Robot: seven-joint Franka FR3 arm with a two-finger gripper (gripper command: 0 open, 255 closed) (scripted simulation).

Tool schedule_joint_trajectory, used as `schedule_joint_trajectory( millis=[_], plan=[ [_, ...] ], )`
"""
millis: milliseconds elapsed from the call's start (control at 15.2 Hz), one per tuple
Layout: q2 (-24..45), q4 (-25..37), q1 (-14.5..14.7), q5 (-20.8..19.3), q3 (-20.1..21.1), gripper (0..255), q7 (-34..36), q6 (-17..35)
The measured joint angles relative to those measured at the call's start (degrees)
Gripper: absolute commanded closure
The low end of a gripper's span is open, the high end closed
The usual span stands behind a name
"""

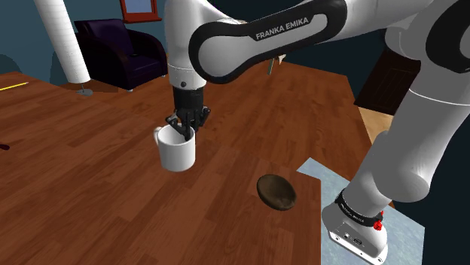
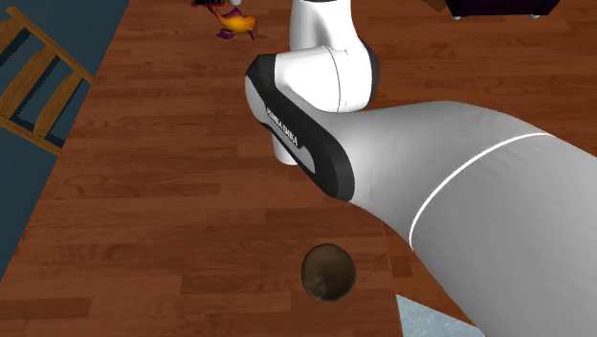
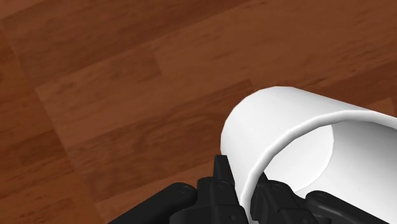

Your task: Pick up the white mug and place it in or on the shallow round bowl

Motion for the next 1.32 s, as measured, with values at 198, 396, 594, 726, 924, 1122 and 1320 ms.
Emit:
schedule_joint_trajectory(
  millis=[198, 396, 594, 726, 924, 1122, 1320],
  plan=[
    [-0.74, 1.56, -0.05, 0.37, 0.04, 255, -0.2, -2.24],
    [-6.25, -3.75, -0.89, 2.87, -0.24, 255, -2.13, -1.94],
    [-13.12, -10.13, -1.22, 5.89, -0.86, 255, -4.44, -1.89],
    [-18.22, -15.31, -1.26, 7.93, -1.78, 255, -6.49, -1.53],
    [-26.08, -22.19, -0.42, 10.71, -2.98, 255, -8.55, -2.23],
    [-33.68, -28.03, 0.46, 12.57, -4.93, 255, -10.94, -3.97],
    [-40.74, -33.43, 1.46, 13.66, -6.7, 255, -12.73, -5.76]
  ],
)
